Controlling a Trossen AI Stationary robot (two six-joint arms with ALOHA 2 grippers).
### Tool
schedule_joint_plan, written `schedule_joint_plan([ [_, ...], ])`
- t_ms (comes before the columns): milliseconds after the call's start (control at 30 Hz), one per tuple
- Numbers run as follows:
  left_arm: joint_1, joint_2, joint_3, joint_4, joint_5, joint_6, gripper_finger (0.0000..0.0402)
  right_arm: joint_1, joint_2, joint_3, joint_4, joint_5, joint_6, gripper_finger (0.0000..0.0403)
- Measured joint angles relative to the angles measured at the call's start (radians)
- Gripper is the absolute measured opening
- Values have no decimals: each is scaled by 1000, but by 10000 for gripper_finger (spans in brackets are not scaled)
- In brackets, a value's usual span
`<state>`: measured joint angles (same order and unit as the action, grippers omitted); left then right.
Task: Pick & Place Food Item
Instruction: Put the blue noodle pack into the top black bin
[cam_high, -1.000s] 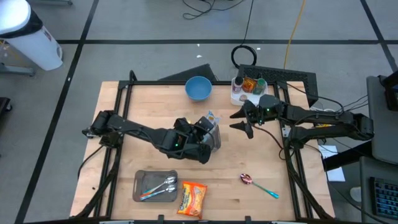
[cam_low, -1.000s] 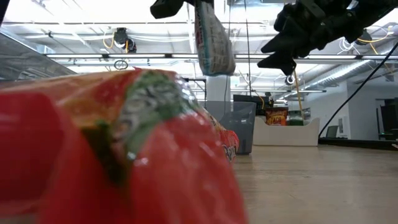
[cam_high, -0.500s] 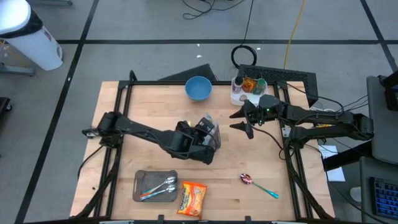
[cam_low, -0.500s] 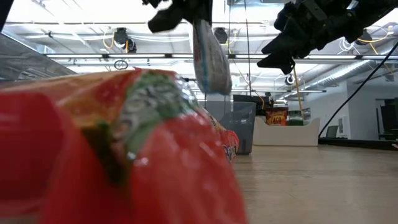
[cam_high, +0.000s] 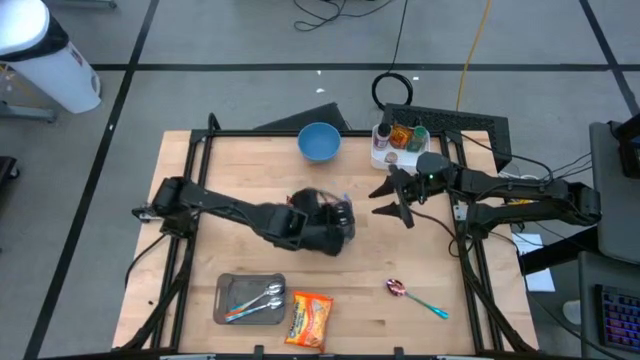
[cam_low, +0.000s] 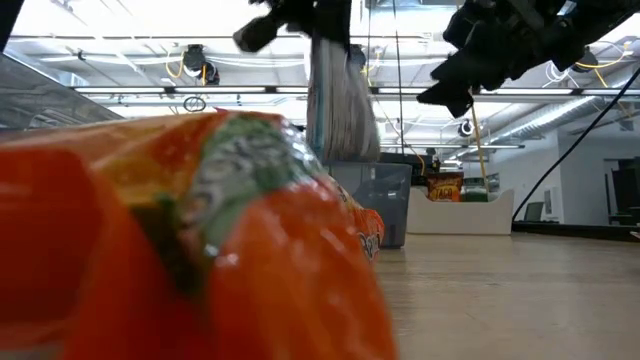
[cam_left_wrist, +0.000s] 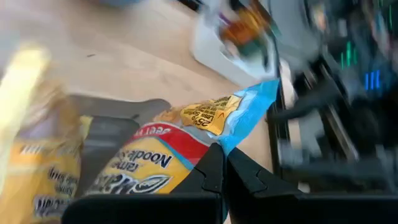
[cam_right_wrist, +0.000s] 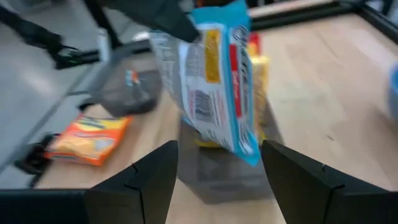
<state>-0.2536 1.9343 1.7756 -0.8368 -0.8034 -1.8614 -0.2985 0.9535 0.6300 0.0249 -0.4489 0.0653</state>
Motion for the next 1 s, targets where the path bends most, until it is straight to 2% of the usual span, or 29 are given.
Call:
schedule_joint_plan([
  [167, 50, -63, 0, 164, 183, 420, 0, -1, 1, 16, 62, -106, 24, 226],
  [300, 91, -77, 0, 260, 317, 597, 0, -1, 0, 55, 84, -102, 28, 226],
  [467, 119, -77, 0, 292, 407, 668, 0, -2, 0, 83, 87, -100, 28, 226],
  [700, 123, -77, 0, 320, 438, 715, 0, -1, 1, 84, 78, -98, 28, 216],
  [833, 122, -76, 0, 314, 447, 716, 0, -1, 1, 84, 78, -98, 28, 176],
  [1000, 123, -76, 0, 316, 455, 727, 0, -1, 1, 84, 86, -98, 28, 99],
])
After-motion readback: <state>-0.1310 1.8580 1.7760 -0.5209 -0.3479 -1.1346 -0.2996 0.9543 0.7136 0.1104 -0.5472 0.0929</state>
